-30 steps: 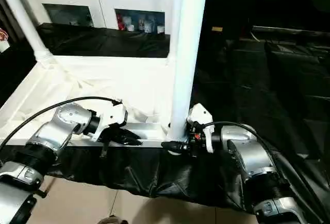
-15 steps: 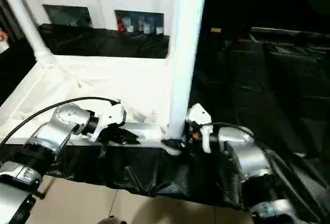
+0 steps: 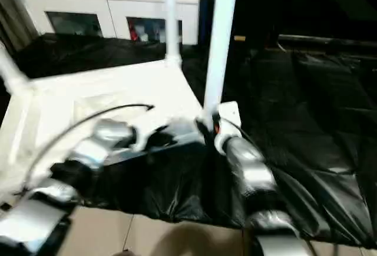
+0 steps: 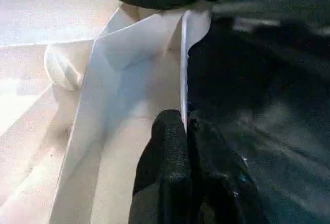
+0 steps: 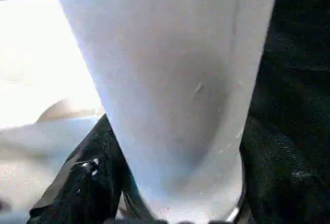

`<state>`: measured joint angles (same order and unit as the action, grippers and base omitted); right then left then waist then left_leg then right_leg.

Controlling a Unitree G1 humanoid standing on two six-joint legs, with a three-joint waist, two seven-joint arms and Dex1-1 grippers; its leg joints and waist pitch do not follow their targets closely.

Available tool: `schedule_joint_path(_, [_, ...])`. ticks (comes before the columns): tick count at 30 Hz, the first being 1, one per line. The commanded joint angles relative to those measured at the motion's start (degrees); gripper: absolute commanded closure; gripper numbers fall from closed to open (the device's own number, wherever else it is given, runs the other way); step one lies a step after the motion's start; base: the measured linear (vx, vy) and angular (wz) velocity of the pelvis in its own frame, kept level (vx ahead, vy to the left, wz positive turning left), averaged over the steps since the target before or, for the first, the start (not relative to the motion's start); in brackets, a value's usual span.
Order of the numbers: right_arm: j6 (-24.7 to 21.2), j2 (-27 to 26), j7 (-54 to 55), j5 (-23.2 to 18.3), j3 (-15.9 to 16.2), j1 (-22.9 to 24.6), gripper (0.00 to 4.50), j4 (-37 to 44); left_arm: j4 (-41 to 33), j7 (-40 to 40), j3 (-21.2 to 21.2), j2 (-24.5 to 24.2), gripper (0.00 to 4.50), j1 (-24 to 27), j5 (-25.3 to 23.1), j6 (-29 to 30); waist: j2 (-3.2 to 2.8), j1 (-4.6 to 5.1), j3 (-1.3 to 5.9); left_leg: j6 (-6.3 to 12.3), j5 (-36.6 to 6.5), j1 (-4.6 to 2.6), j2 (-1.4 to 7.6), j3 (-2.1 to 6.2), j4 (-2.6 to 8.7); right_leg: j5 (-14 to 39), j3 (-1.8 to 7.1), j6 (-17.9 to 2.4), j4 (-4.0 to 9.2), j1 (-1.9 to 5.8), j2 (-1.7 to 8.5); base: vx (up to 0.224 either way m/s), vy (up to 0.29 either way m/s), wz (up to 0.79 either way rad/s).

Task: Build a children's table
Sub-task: Rotate leg to tighten

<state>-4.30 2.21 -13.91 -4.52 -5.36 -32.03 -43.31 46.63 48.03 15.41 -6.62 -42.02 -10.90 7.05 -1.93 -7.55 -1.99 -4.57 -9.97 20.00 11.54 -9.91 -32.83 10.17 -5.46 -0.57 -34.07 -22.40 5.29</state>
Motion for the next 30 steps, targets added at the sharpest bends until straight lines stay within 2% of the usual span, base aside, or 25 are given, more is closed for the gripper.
schedule_joint_path(1, [-0.4, -6.8, -2.3, 0.0, 5.0, -0.3, 1.85, -3.4, -1.1, -2.0, 2.0, 5.1, 4.5, -1.8, 0.8, -0.8, 0.0, 0.39, 3.0, -0.15, -17.8, -0.21, 1.44, 0.64, 4.38, 17.6, 2.83, -9.2, 4.85, 2.11, 3.63, 0.0, 0.0, 0.0])
schedule_joint_path(3, [0.6, -6.7, -3.3, -0.6, 4.8, -0.2, 1.29, -3.0, -1.9, -1.0, 2.1, 4.3, 4.5, -1.4, 1.0, -1.1, -0.09, 0.34, 3.14, 0.43, -17.0, -0.16, 1.42, 0.53, 4.29, 14.6, 2.86, -10.0, 4.53, 2.31, 3.57, 0.0, 0.0, 0.0])
schedule_joint_path(6, [1.0, -6.8, -3.9, -0.9, 4.2, -0.3, 1.05, -3.2, -2.1, -0.8, 2.0, 4.0, 4.5, -1.2, 0.8, -1.3, -0.12, 0.39, 3.1, 0.96, -16.4, -0.01, 1.37, 0.47, 4.31, 13.7, 2.84, -10.3, 4.49, 2.44, 3.57, 0.0, 0.0, 0.0])
schedule_joint_path(7, [1.1, -6.7, -4.4, -0.9, 4.1, -0.2, 0.79, -3.1, -2.1, -0.6, 1.9, 3.7, 4.5, -1.1, 0.8, -1.7, -0.51, 0.38, 3.05, 0.89, -16.8, -0.08, 1.35, 0.5, 4.34, 14.6, 2.81, -10.2, 4.56, 2.44, 3.57, 0.0, 0.0, 0.0])
schedule_joint_path(8, [1.6, -6.0, -5.1, -0.3, 4.6, 0.0, 0.79, -2.6, -2.4, 0.3, 1.8, 3.0, 4.5, -0.8, 1.0, -2.3, -0.38, 0.44, 3.0, 0.88, -17.2, -0.12, 1.37, 0.47, 4.39, 15.1, 2.82, -10.1, 4.73, 2.4, 3.57, 0.0, 0.0, 0.0])
schedule_joint_path(9, [2.5, -4.6, -7.6, 0.4, 5.7, 0.7, 0.79, -1.1, -3.0, 2.6, 1.8, 1.8, 4.5, -0.1, 1.5, -3.7, -0.51, 0.64, 2.95, 0.76, -18.2, -0.02, 1.3, 0.53, 4.44, 16.6, 2.76, -9.5, 4.93, 2.5, 3.55, 0.0, 0.0, 0.0])
schedule_joint_path(11, [2.5, -3.1, -12.0, -0.2, 6.8, 1.6, 0.79, 1.3, -3.7, 4.9, 1.7, 0.7, 4.5, 0.5, 2.2, -4.9, -0.21, 0.77, 3.05, 1.15, -17.6, 0.22, 1.31, 0.57, 4.43, 15.7, 2.77, -9.6, 4.71, 2.78, 3.56, 0.0, 0.0, 0.0])
schedule_joint_path(13, [2.5, -2.6, -13.6, -0.5, 7.1, 1.9, 0.79, 2.1, -3.8, 5.6, 1.7, 0.4, 4.5, 0.7, 2.4, -5.4, -0.39, 1.09, 3.22, 1.93, -15.2, 0.38, 1.41, 0.52, 4.23, 12.2, 2.8, -10.5, 4.33, 2.85, 3.45, 0.0, 0.0, 0.0])
schedule_joint_path(15, [3.4, 0.5, -21.5, -1.2, 9.5, 3.6, 0.79, 5.7, -4.6, 9.2, 2.2, -1.3, 4.5, 1.3, 3.0, -6.7, -0.25, 1.01, 3.46, 2.69, -12.9, 0.5, 1.35, 0.42, 3.92, 9.0, 2.76, -11.4, 3.94, 3.01, 3.42, 0.0, 0.0, 0.0])
schedule_joint_path(16, [3.6, 2.2, -25.4, -1.5, 10.7, 4.4, 0.79, 7.4, -5.1, 11.1, 2.2, -2.1, 4.5, 1.7, 3.4, -7.1, 0.02, 0.82, 3.49, 3.64, -11.7, 0.63, 1.4, 0.35, 3.75, 7.3, 2.67, -12.0, 3.74, 3.13, 3.38, 0.0, 0.0, 0.0])
schedule_joint_path(17, [3.7, 3.2, -27.8, -1.7, 11.4, 4.9, 0.79, 8.4, -5.3, 12.3, 2.2, -2.6, 4.5, 1.9, 3.7, -7.3, -0.15, 0.81, 3.43, 4.46, -11.0, 0.79, 1.51, 0.21, 3.6, 5.9, 2.69, -12.5, 3.57, 2.94, 3.32, 0.0, 0.0, 0.0])
schedule_joint_path(19, [3.5, 5.0, -32.3, -2.1, 12.3, 5.5, 0.79, 9.9, -5.8, 14.2, 2.0, -3.7, 4.5, 2.1, 4.3, -7.7, 0.04, 0.68, 3.44, 4.94, -10.9, 0.84, 1.45, 0.16, 3.51, 6.2, 2.56, -12.6, 3.55, 3.14, 3.29, 0.0, 0.0, 0.0])
schedule_joint_path(20, [3.0, 6.4, -35.8, -2.4, 12.9, 6.0, 0.79, 11.3, -6.1, 15.6, 1.9, -4.4, 4.5, 2.2, 4.7, -7.9, 0.19, 0.71, 3.29, 5.29, -11.2, 0.83, 1.55, 0.11, 3.59, 8.1, 2.49, -12.7, 3.72, 2.92, 3.29, 0.0, 0.0, 0.0])
schedule_joint_path(22, [2.3, 8.0, -39.5, -2.8, 13.7, 6.5, 0.79, 12.9, -6.4, 17.2, 1.8, -5.4, 4.5, 2.4, 5.2, -8.2, 0.03, 0.56, 3.18, 4.98, -11.9, 0.8, 1.76, 0.12, 3.65, 10.9, 2.58, -12.4, 3.96, 2.74, 3.51, 0.0, 0.0, 0.0])
schedule_joint_path(23, [2.0, 9.0, -41.7, -2.9, 14.4, 6.8, 0.79, 13.7, -6.6, 18.4, 1.8, -6.1, 4.5, 2.6, 5.4, -8.3, 0.52, 0.37, 3.23, 4.87, -11.7, 0.76, 1.84, 0.17, 3.69, 11.9, 2.56, -12.3, 3.87, 2.78, 3.58, 0.0, 0.0, 0.0])
schedule_joint_path(24, [1.3, 10.1, -44.0, -3.2, 15.0, 7.1, 0.79, 14.8, -6.8, 19.5, 1.9, -6.8, 4.5, 2.8, 5.6, -8.6, 0.31, 0.29, 3.18, 4.84, -11.9, 0.68, 1.93, 0.14, 3.68, 12.4, 2.63, -12.2, 3.97, 2.62, 3.57, 0.0, 0.0, 0.0])
schedule_joint_path(25, [1.0, 10.7, -45.2, -3.5, 15.4, 7.4, 0.79, 15.4, -7.0, 20.1, 1.9, -7.2, 4.5, 2.9, 5.7, -8.7, 0.23, 0.15, 3.15, 4.84, -12.3, 0.53, 2.06, 0.03, 3.64, 12.1, 2.77, -12.3, 4.0, 2.34, 3.52, 0.0, 0.0, 0.0])
schedule_joint_path(27, [-0.9, 13.0, -50.0, -4.7, 17.0, 8.4, 0.79, 18.2, -7.9, 22.6, 2.0, -9.1, 4.5, 3.6, 6.1, -8.9, 0.78, -0.35, 3.09, 4.74, -11.9, 0.64, 2.03, 0.09, 3.7, 11.5, 2.75, -12.1, 3.69, 2.53, 3.48, 0.0, 0.0, 0.0])
schedule_joint_path(29, [-1.9, 14.3, -52.8, -5.5, 17.9, 9.0, 0.79, 20.0, -9.0, 24.5, 2.1, -10.3, 4.5, 4.1, 6.6, -8.5, 0.71, -0.66, 3.15, 4.72, -11.8, 0.58, 2.18, 0.11, 3.7, 11.6, 2.85, -11.9, 3.65, 2.46, 3.69, 0.0, 0.0, 0.0])
schedule_joint_path(30, [-2.6, 15.1, -54.5, -5.7, 18.3, 9.3, 0.79, 20.9, -9.3, 25.3, 2.0, -10.8, 4.5, 4.3, 6.8, -8.6, 1.01, -0.73, 3.17, 4.77, -11.4, 0.58, 2.19, 0.08, 3.69, 11.1, 2.86, -11.9, 3.61, 2.47, 3.69, 0.0, 0.0, 0.0])
